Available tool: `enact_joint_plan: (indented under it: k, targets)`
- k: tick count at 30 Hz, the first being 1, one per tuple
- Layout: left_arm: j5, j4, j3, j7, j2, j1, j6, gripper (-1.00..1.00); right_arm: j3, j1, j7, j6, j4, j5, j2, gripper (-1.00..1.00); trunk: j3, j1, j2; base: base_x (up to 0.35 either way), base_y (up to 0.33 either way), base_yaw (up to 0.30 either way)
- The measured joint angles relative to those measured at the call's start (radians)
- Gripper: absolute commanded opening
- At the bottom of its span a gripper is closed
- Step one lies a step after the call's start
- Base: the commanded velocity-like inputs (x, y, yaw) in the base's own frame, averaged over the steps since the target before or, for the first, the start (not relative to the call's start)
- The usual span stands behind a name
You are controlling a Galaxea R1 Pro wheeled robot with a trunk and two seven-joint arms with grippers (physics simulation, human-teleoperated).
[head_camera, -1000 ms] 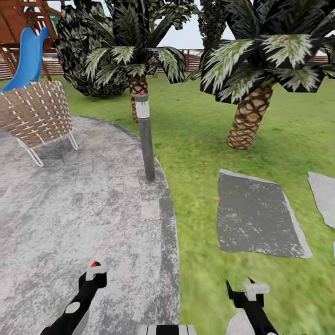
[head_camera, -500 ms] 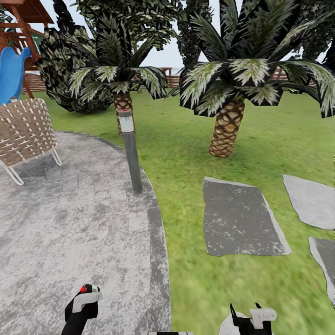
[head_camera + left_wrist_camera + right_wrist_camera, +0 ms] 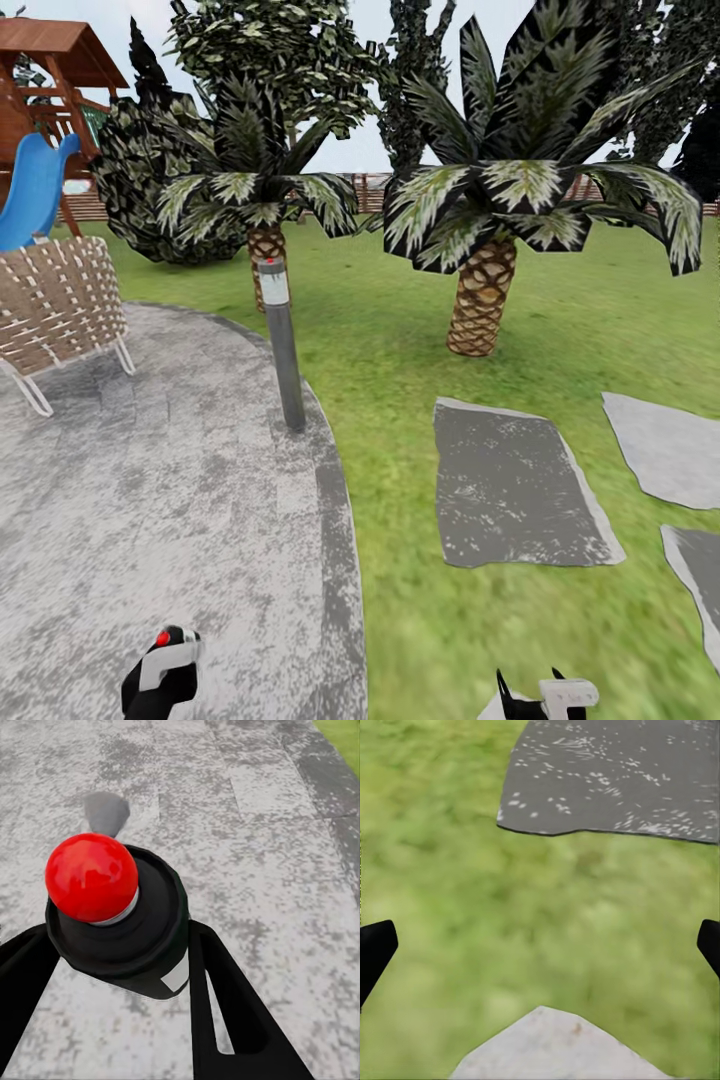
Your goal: In the garden, pick up the pesticide atomizer on the floor and spray pesticide onto both trees until each tree trunk is fully covered.
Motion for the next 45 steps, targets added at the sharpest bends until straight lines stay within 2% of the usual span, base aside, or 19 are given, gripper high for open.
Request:
enact_joint_plan:
  k: [6,13,41,45]
  targets:
    - [-0.001,-0.001,0.002,0.0,0.0,0.001,0.0,-1.0,0.0,0.0,0.001,0.001,0.001,0.0,0.0,1.0,0.023,-0.003,0.001,0.0,0.0,-0.032]
    - [0.0,-0.001,0.002,0.0,-0.001,0.001,0.0,-1.0,0.0,0.0,0.001,0.001,0.001,-0.001,0.0,1.0,0.05,-0.006,0.003,0.0,0.0,-0.24]
    - [-0.001,-0.001,0.0,0.0,-0.002,0.001,0.0,-1.0,0.0,0.0,0.001,0.001,0.001,-0.001,0.0,1.0,0.138,-0.113,0.199,0.0,0.0,-0.265]
    - [0.0,-0.001,0.002,0.0,-0.002,0.001,0.001,-1.0,0.0,0.0,0.001,0.001,0.001,-0.001,0.0,1.0,0.138,-0.113,0.199,0.0,0.0,-0.266]
